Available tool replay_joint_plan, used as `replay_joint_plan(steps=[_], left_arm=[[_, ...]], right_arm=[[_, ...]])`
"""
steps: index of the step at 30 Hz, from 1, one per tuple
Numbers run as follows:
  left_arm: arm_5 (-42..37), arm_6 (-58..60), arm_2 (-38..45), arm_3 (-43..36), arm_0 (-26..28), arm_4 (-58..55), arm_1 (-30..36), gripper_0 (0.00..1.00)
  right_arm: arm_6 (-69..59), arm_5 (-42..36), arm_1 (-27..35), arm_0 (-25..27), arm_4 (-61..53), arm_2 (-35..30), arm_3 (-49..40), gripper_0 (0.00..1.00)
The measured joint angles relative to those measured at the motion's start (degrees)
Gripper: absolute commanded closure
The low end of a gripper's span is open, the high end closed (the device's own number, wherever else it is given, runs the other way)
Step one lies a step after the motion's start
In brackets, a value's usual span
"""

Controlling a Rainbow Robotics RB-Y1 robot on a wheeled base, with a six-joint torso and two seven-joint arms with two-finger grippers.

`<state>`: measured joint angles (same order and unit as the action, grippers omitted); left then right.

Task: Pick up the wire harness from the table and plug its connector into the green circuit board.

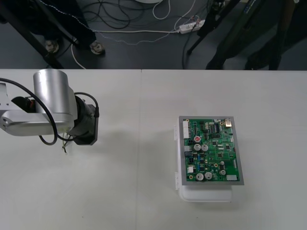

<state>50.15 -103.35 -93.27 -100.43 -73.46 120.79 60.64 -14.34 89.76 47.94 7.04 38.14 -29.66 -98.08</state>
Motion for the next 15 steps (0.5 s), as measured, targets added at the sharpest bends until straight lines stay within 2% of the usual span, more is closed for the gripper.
replay_joint_plan(steps=[15], left_arm=[[7.9, 0.0, 19.3, -0.9, 0.1, -28.7, 11.3, 1.0]], right_arm=[[0.0, 0.0, 0.0, -0.1, 0.0, 0.0, 0.0, 0.0]])
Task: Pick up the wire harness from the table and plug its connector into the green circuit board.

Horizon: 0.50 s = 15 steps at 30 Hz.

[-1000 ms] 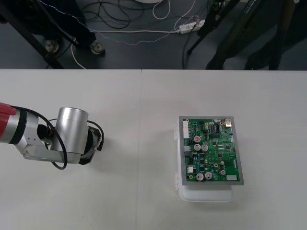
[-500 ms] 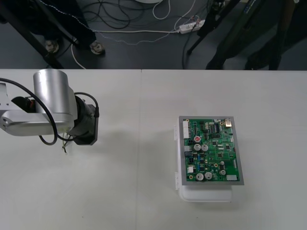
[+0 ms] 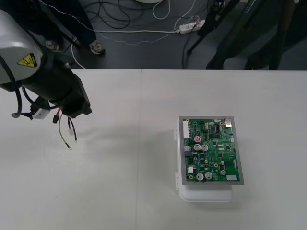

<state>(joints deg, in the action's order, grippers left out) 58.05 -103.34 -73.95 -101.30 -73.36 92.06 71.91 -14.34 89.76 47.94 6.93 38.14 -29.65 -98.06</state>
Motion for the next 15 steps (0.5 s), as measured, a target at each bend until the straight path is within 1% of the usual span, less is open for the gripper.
replay_joint_plan(steps=[8, 11, 15], left_arm=[[0.7, 0.0, 4.2, 2.3, 0.0, -19.2, 5.3, 1.0], [0.8, 0.0, 4.3, 4.4, 0.0, -28.5, 6.5, 1.0], [2.4, 0.0, 4.3, 9.0, 0.0, -41.4, 7.2, 1.0]], right_arm=[[0.0, 0.0, 0.0, -0.1, 0.0, 0.0, 0.0, 0.0], [0.0, 0.0, 0.0, -0.1, 0.0, 0.0, 0.0, 0.0], [0.0, 0.0, 0.0, -0.1, 0.0, 0.0, 0.0, 0.0]])
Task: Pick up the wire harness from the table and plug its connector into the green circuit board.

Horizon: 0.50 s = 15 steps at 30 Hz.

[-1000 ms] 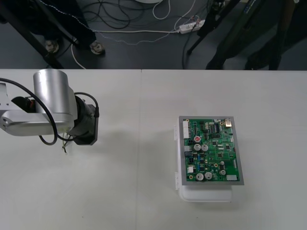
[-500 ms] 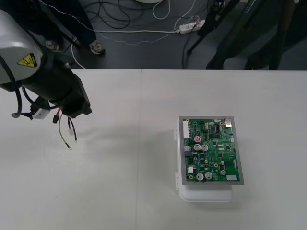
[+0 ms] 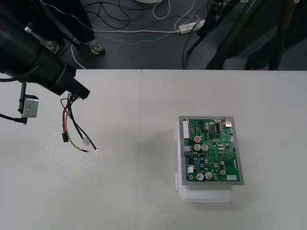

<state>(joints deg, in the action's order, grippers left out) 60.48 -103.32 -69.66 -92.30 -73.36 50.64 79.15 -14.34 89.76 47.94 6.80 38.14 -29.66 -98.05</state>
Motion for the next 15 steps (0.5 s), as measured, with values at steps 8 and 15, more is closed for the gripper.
replay_joint_plan(steps=[8, 15], left_arm=[[1.5, 2.9, 0.0, 2.4, 0.9, -14.9, 1.0, 1.0], [1.7, 26.1, 2.3, 2.7, 4.3, -23.0, 1.1, 1.0]], right_arm=[[0.0, 0.0, 0.0, 0.0, 0.1, 0.0, 0.0, 0.0], [0.0, 0.0, 0.0, -0.1, 0.1, 0.0, 0.0, 0.0]])
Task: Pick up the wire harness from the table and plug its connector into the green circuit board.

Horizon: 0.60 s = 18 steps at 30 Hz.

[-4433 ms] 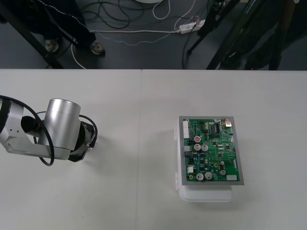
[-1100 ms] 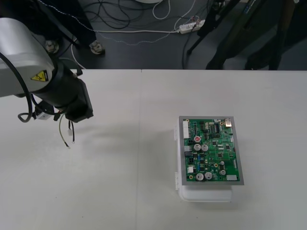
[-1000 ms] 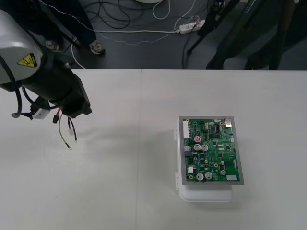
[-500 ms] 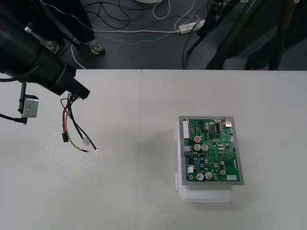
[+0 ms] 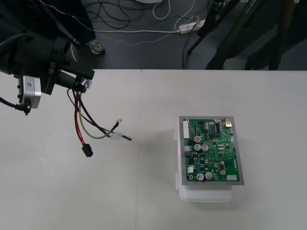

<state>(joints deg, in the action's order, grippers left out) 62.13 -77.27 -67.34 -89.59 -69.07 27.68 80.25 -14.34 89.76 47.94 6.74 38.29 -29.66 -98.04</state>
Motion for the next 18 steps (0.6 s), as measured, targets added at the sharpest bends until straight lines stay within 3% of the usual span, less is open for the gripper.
replay_joint_plan(steps=[5, 13, 18], left_arm=[[0.3, 15.3, 9.1, 0.0, 6.4, -0.8, -0.4, 1.0], [2.0, 26.7, 30.0, -0.8, 20.5, 5.0, -5.0, 1.0], [2.7, 50.4, 38.7, -4.6, 26.3, 12.9, -9.3, 1.0]], right_arm=[[0.0, 0.0, 0.0, 0.0, 0.1, 0.0, 0.0, 0.0], [0.0, 0.0, 0.0, -0.1, 0.5, 0.0, 0.0, 0.0], [0.0, 0.0, 0.0, -0.2, 1.1, 0.0, 0.0, 0.0]])
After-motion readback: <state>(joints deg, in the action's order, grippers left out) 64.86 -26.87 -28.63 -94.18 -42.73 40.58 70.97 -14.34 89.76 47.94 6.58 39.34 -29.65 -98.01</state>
